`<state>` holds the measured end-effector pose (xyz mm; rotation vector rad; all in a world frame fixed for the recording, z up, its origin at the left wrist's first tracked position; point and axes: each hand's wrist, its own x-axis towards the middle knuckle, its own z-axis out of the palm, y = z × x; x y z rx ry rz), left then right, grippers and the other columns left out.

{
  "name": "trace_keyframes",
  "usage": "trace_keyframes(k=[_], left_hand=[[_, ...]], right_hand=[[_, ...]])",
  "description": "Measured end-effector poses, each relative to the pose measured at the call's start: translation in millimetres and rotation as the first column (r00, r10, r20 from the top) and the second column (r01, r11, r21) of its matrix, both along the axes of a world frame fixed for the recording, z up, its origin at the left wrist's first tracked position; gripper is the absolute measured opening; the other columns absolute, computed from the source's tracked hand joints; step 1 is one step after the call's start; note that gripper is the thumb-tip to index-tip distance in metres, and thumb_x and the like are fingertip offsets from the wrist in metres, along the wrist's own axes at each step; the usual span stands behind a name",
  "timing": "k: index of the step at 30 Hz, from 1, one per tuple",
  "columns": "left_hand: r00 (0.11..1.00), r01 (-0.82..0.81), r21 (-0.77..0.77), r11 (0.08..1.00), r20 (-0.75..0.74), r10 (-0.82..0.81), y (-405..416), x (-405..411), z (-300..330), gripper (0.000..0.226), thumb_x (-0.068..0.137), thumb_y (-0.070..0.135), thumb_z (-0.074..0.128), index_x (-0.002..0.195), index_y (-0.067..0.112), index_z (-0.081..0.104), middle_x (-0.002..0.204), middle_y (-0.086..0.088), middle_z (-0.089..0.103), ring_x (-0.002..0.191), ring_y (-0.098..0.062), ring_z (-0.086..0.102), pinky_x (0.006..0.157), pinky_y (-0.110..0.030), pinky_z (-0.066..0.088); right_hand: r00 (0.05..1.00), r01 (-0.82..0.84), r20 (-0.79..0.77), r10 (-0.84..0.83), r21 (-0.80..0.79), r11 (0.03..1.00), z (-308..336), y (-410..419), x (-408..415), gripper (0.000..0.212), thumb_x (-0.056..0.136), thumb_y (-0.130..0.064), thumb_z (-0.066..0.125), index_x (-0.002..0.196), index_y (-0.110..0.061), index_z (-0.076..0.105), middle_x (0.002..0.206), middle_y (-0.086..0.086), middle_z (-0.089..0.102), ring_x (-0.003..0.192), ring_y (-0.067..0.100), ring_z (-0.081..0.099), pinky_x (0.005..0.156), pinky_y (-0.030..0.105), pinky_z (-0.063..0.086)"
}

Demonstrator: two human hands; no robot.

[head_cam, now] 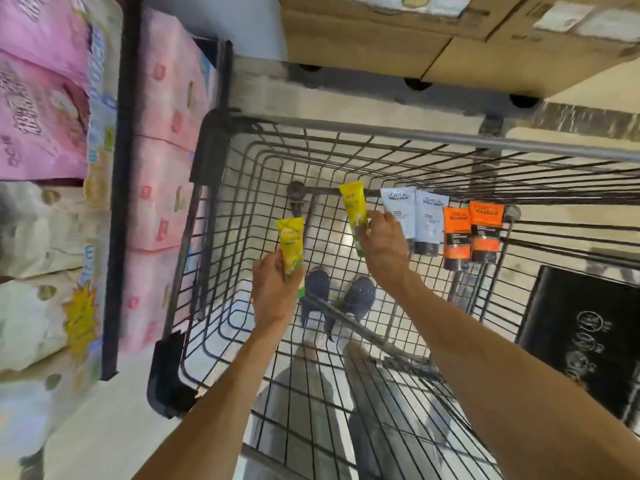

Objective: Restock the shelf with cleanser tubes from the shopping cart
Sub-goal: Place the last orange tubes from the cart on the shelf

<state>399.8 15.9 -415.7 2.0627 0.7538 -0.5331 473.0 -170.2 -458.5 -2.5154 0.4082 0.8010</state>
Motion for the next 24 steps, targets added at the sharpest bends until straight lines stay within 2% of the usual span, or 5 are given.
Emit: trace_keyframes(k=[5, 10, 13, 18, 24], left_hand=[[1.0, 0.002, -0.008, 1.0, 0.017, -0.002, 2.8, 1.1, -1.8, 0.034, 0.095, 0.024, 0.074, 0.081, 0.045, 0.05, 0.092, 0.02, 0.052, 0.094, -0.015, 0.06, 0.08, -0.035, 0.054], [0.999, -0.045, -0.096, 0.994, -0.012, 0.044, 8.5, -1.7, 2.6, 0.023, 0.093, 0.02, 0.076, 0.092, 0.036, 0.06, 0.09, 0.022, 0.059, 0.08, 0.011, 0.059, 0.071, -0.018, 0.048], [0.999, -0.033, -0.129, 0.991, -0.01, 0.032, 10.9, -4.9, 15.5, 0.021, 0.093, 0.022, 0.077, 0.106, 0.03, 0.063, 0.095, 0.023, 0.06, 0.08, 0.016, 0.058, 0.064, -0.009, 0.042], [0.999, -0.026, -0.185, 0.982, 0.015, 0.029, 10.5, -15.1, 49.5, 0.022, 0.089, 0.025, 0.081, 0.1, 0.033, 0.064, 0.096, 0.015, 0.069, 0.088, -0.005, 0.067, 0.076, -0.031, 0.057], [0.996, 0.018, -0.249, 0.968, 0.09, 0.005, 4.3, -35.1, 117.8, 0.03, 0.085, 0.027, 0.083, 0.089, 0.054, 0.07, 0.092, 0.008, 0.075, 0.089, -0.015, 0.073, 0.082, -0.046, 0.061]], right_hand=[[0.995, 0.098, -0.037, -0.094, 0.136, 0.986, -3.7, 2.5, -4.3, 0.043, 0.099, -0.036, 0.063, 0.133, -0.011, 0.053, 0.119, 0.01, 0.062, 0.11, 0.027, 0.056, 0.082, 0.035, 0.043], [0.951, 0.307, -0.134, -0.279, 0.294, 0.905, 9.8, -1.2, -11.7, 0.024, 0.1, -0.028, 0.065, 0.119, -0.016, 0.056, 0.098, -0.005, 0.061, 0.081, 0.01, 0.058, 0.053, 0.014, 0.043], [0.92, 0.392, -0.173, -0.352, 0.396, 0.83, 26.8, -8.9, -25.7, 0.014, 0.099, -0.021, 0.067, 0.11, -0.02, 0.058, 0.092, -0.007, 0.064, 0.075, 0.001, 0.065, 0.051, 0.01, 0.049], [0.898, 0.439, -0.225, -0.377, 0.457, 0.774, 81.4, -24.5, -52.8, 0.013, 0.096, -0.024, 0.072, 0.106, -0.017, 0.067, 0.093, -0.004, 0.076, 0.089, 0.019, 0.076, 0.073, 0.048, 0.064], [0.901, 0.43, -0.185, -0.393, 0.508, 0.746, 164.5, -34.7, -95.1, 0.008, 0.097, -0.021, 0.071, 0.102, -0.016, 0.07, 0.096, 0.003, 0.077, 0.09, 0.021, 0.075, 0.081, 0.038, 0.061]])
